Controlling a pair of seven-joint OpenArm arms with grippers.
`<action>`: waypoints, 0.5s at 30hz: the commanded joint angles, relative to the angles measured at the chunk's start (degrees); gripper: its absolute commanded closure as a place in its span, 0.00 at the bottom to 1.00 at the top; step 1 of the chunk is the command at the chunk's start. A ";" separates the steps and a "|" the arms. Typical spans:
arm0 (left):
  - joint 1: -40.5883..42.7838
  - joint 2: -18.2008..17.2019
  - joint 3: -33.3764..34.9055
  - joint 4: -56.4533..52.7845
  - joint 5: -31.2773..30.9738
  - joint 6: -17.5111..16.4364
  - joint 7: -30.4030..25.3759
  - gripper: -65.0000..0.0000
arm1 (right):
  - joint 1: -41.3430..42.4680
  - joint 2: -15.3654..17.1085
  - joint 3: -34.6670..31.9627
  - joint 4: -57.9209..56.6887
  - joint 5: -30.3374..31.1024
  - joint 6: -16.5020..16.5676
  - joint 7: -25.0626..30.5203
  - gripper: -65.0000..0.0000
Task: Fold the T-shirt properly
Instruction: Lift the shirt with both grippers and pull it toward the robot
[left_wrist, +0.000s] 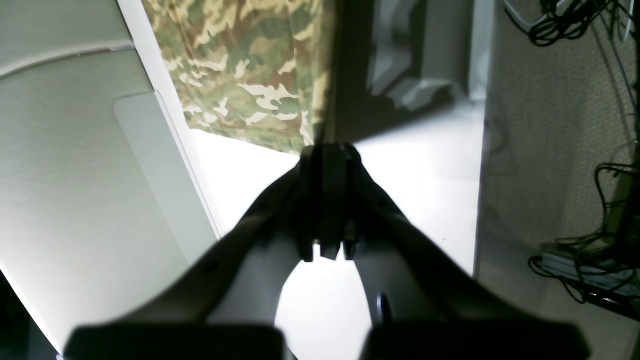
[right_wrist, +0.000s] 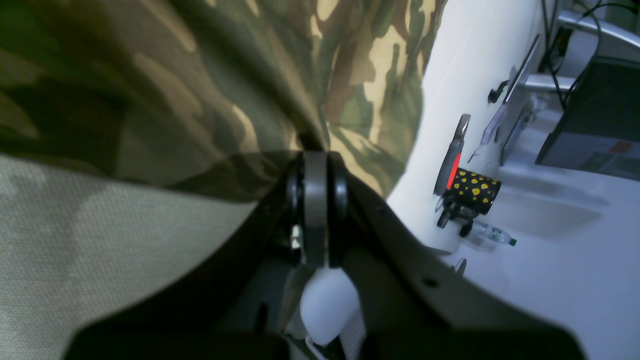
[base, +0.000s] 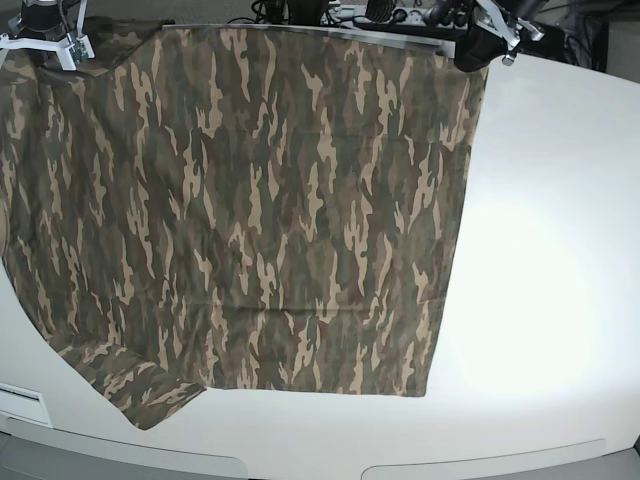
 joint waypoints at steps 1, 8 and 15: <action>0.28 -0.26 -0.11 0.92 0.96 0.81 0.04 1.00 | -0.57 0.57 0.55 1.01 -1.33 -1.09 0.28 1.00; 0.26 1.97 -7.02 0.92 0.96 0.94 -2.01 1.00 | 3.89 0.63 0.55 1.01 -1.60 -1.01 3.19 1.00; 0.31 2.12 -19.34 0.92 -5.44 2.84 -3.21 1.00 | 10.84 3.23 0.68 1.01 -1.73 2.21 4.52 1.00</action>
